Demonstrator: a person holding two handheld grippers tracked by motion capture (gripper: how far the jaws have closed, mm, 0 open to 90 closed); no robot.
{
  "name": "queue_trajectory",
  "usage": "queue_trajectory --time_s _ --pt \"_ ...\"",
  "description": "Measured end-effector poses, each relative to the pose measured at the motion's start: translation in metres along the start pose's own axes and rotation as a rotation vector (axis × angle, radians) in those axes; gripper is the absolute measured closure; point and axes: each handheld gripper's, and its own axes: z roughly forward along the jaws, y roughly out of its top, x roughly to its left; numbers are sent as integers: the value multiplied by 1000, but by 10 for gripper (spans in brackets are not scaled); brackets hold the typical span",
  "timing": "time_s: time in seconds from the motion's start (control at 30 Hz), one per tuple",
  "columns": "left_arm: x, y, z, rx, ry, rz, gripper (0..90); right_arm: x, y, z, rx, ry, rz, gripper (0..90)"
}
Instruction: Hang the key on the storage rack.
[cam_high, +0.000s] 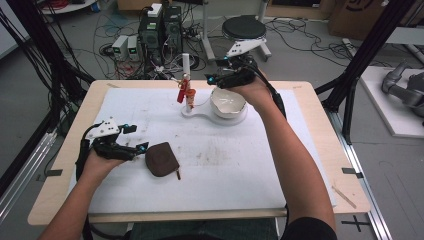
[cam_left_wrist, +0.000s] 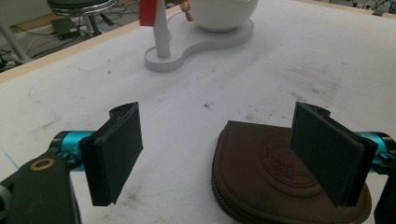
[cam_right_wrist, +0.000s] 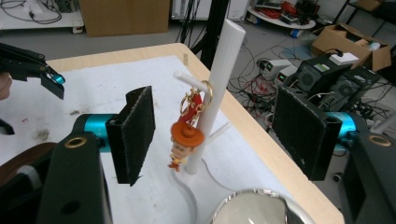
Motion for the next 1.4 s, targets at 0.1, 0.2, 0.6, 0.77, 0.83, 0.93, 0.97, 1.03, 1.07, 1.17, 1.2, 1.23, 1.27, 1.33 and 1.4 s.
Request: queue_trajectory --time_s 0.1,0.2,0.6,0.77,0.83,0.93,0.97,1.03,1.07,1.17,1.2,1.23,1.27,1.33,1.4 --pt "0 0 1 0 -3 -1 173 1 -10 -11 -2 -13 8 295" --pt "0 0 3 0 -4 -4 173 3 -20 -21 3 -18 12 280" --pt "0 4 10 12 -5 -16 173 5 -55 -55 -13 -33 56 263" --pt "1 4 13 17 -13 -25 173 8 -73 -65 -13 -31 79 241" --pt "1 5 13 14 -16 -27 173 9 -82 -70 -15 -35 86 238" --pt "1 5 13 11 -20 -24 173 12 -97 -78 -16 -41 105 237" --pt "1 5 13 8 -20 -25 173 13 -102 -81 -23 -42 111 237" --pt "0 5 13 5 -21 -25 173 15 -111 -86 -18 -42 128 233" --pt "0 5 13 5 -23 -23 173 17 -116 -88 -19 -45 134 231" --pt "-1 5 14 3 -29 -21 173 20 -129 -94 -18 -51 154 226" --pt "-1 5 14 3 -31 -21 173 22 -134 -96 -20 -53 161 226" --pt "-1 5 14 4 -30 -20 173 23 -139 -97 -23 -56 164 226" --pt "-1 6 14 4 -30 -20 173 25 -143 -99 -24 -62 171 225" --pt "-2 6 14 -1 -33 -20 173 27 -153 -101 -28 -64 184 224" --pt "-2 5 14 -3 -33 -22 173 30 -160 -103 -22 -66 200 218"
